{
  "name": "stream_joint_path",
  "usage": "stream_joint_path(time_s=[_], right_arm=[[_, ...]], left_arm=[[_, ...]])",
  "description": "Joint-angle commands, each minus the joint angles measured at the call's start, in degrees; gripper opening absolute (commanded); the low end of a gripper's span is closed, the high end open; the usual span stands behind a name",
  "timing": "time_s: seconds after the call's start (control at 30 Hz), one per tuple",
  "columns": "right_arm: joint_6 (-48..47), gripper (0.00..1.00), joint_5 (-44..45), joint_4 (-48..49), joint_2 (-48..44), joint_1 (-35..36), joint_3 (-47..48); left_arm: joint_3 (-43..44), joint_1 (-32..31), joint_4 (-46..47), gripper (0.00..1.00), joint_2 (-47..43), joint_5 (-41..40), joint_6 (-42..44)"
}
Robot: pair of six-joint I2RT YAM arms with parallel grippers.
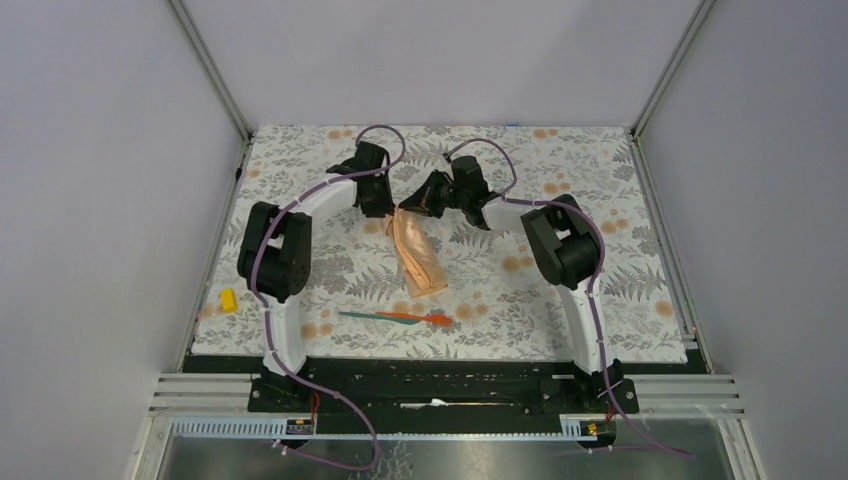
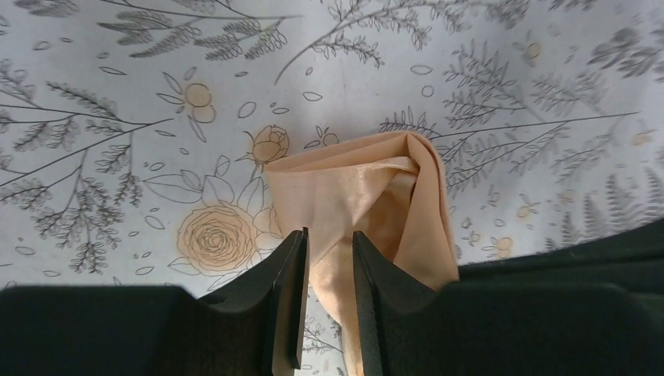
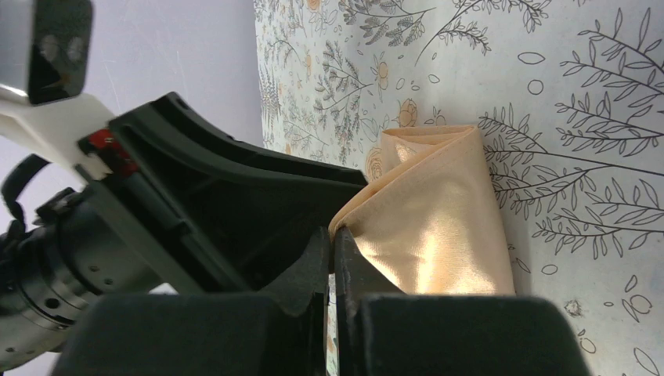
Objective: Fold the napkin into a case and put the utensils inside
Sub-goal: Grasp the top corner of the smaller rectangle folded napkin from the folded napkin.
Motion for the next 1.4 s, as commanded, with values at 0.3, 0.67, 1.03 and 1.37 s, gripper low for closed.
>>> stream_joint_path(time_s=[0.3,0.67,1.03,1.37], right_arm=[[0.63,0.00,0.05,2.66,-0.31,0.63,-1.24],[1.14,0.00,0.52,2.56,-0.05,0.67,-0.44],[1.26,0.00,0.93,2.15,-0.34,0.67,-0.30],[2.47,0.00,2.08,2.87,-0.39,1.71,-0.59]], left_arm=[[9.57,-4.42,-6.34,0.33,5.13,-10.76,6.79],[9.40,-4.92,-6.77,0.30,6.72,-9.98,7.33],[12.21,-4.57,-8.44,0.21,8.99,-9.31,8.14],[10.01,-1.00,-4.80,0.00,5.62,-0.83,8.49]])
